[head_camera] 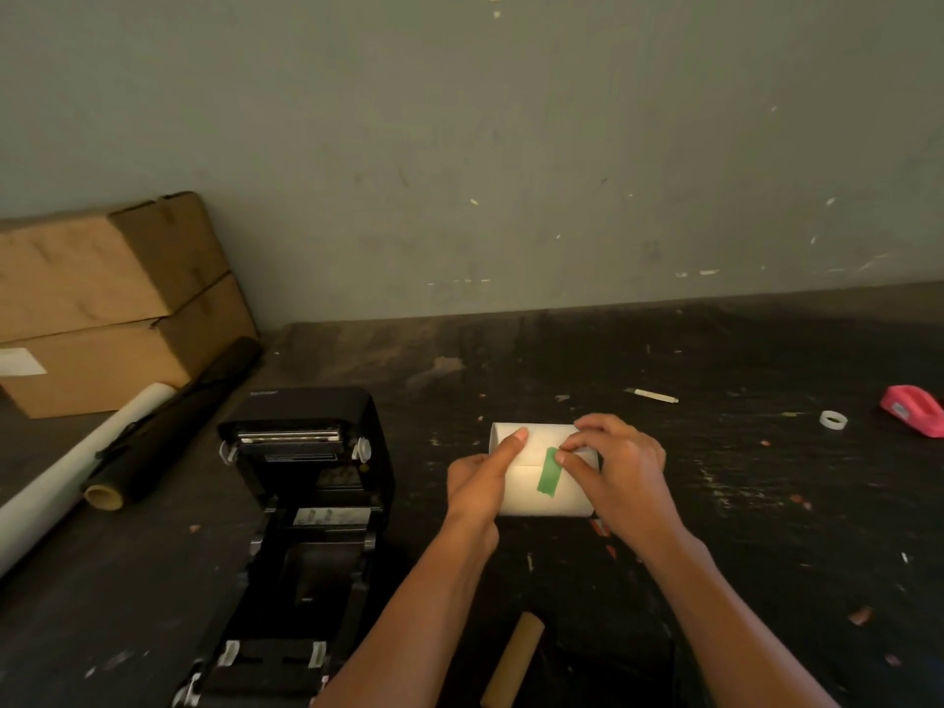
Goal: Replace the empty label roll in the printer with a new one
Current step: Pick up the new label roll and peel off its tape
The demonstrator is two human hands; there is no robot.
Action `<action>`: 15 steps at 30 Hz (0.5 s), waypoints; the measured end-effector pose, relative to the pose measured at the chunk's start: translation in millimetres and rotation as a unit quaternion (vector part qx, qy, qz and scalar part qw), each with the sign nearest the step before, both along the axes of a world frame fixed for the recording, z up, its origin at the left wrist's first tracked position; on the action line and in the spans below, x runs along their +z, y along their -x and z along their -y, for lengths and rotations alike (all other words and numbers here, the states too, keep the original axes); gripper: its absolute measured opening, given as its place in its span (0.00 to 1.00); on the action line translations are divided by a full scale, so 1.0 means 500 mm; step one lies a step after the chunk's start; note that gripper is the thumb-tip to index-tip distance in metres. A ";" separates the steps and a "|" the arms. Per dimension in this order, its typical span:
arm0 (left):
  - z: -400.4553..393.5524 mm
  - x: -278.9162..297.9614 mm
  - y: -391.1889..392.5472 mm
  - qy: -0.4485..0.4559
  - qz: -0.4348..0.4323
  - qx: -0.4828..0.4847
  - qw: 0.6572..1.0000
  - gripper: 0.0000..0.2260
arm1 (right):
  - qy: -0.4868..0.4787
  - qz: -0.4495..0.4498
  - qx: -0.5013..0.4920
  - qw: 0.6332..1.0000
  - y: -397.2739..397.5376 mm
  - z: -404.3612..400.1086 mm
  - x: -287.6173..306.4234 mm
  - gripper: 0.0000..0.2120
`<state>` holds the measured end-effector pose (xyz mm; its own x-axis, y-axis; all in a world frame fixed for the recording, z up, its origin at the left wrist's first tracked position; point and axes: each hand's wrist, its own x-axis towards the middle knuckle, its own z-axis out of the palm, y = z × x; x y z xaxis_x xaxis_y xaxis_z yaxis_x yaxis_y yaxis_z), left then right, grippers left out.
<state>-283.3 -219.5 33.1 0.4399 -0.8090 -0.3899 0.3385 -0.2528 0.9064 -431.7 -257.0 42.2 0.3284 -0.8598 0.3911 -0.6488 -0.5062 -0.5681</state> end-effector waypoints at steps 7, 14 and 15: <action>-0.006 -0.002 0.005 0.000 0.007 0.020 1.000 0.23 | -0.068 0.019 -0.045 0.997 -0.013 -0.014 0.008 0.07; -0.011 -0.005 0.010 -0.003 0.005 0.004 1.000 0.23 | -0.144 0.017 -0.046 0.988 -0.010 -0.011 0.019 0.04; -0.012 -0.005 0.010 -0.003 0.004 0.003 1.000 0.24 | -0.144 0.007 -0.044 0.989 -0.010 -0.011 0.020 0.04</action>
